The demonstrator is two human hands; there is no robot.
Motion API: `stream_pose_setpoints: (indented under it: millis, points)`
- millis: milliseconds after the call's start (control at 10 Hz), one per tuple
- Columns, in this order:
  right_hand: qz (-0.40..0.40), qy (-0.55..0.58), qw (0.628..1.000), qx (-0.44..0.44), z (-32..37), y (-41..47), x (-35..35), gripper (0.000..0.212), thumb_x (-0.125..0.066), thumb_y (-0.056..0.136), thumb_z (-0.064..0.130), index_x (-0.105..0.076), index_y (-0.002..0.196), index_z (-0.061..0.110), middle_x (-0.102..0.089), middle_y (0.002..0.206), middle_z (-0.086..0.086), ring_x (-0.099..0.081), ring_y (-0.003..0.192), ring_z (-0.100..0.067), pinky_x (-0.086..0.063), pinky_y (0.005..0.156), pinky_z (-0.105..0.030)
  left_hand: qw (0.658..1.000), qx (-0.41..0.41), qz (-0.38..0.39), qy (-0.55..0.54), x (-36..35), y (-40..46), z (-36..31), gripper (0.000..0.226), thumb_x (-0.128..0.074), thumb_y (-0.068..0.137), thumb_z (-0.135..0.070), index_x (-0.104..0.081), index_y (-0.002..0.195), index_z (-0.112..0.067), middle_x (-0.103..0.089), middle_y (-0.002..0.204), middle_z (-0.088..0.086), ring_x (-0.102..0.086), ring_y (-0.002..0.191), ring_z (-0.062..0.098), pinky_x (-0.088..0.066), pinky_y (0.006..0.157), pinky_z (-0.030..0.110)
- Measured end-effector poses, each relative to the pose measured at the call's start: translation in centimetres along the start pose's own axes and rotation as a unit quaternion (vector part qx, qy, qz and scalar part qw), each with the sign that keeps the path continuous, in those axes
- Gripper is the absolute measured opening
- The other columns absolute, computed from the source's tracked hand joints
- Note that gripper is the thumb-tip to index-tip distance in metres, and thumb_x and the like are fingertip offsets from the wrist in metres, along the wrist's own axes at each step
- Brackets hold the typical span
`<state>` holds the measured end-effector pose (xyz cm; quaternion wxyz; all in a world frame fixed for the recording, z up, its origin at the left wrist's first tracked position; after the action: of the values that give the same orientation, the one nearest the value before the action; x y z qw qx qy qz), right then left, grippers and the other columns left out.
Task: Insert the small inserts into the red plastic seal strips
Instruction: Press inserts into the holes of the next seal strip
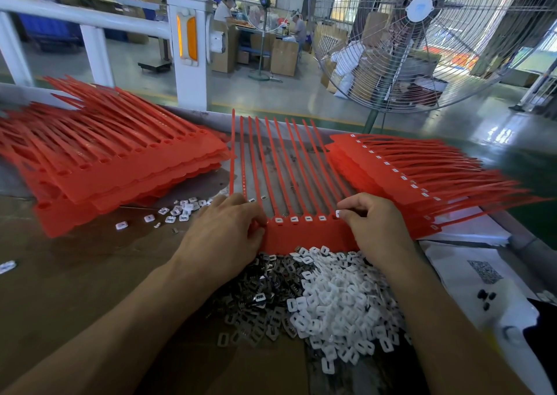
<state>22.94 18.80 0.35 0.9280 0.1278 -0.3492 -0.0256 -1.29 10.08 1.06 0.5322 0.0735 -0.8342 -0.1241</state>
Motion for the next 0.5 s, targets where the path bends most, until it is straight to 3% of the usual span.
stream_pose_setpoints:
  millis: [300,500]
  points:
    - [0.023,-0.03,0.999,-0.005,-0.25,0.11,-0.72,0.012,-0.072,0.095,0.019,-0.079,0.098,0.029,-0.071,0.095,0.018,-0.06,0.09,0.01,-0.037,0.07,-0.007,1.0,0.001,-0.002,-0.002,-0.02,-0.01,0.03,0.021,-0.058,0.096,-0.036,-0.068,0.115,-0.037,-0.057,0.115,-0.012,-0.048,0.117,0.014,-0.041,0.104,0.041]
    - [0.004,-0.032,0.999,-0.014,-0.52,0.26,-0.52,0.01,-0.073,0.094,0.02,-0.078,0.094,0.029,-0.072,0.096,0.013,-0.061,0.089,0.005,-0.037,0.07,-0.009,1.0,0.002,0.003,-0.001,-0.06,-0.03,0.08,0.022,-0.057,0.096,-0.037,-0.068,0.115,-0.037,-0.057,0.116,-0.011,-0.048,0.118,0.014,-0.041,0.105,0.042]
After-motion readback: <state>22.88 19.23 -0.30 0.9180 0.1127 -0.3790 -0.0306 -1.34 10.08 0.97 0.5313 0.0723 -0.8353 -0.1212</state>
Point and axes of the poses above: each hand's wrist, its own y-axis towards the middle knuckle, its own x-axis out of the back of the hand, z = x × y, the point moved 9 cm from there along y, towards the middle knuckle
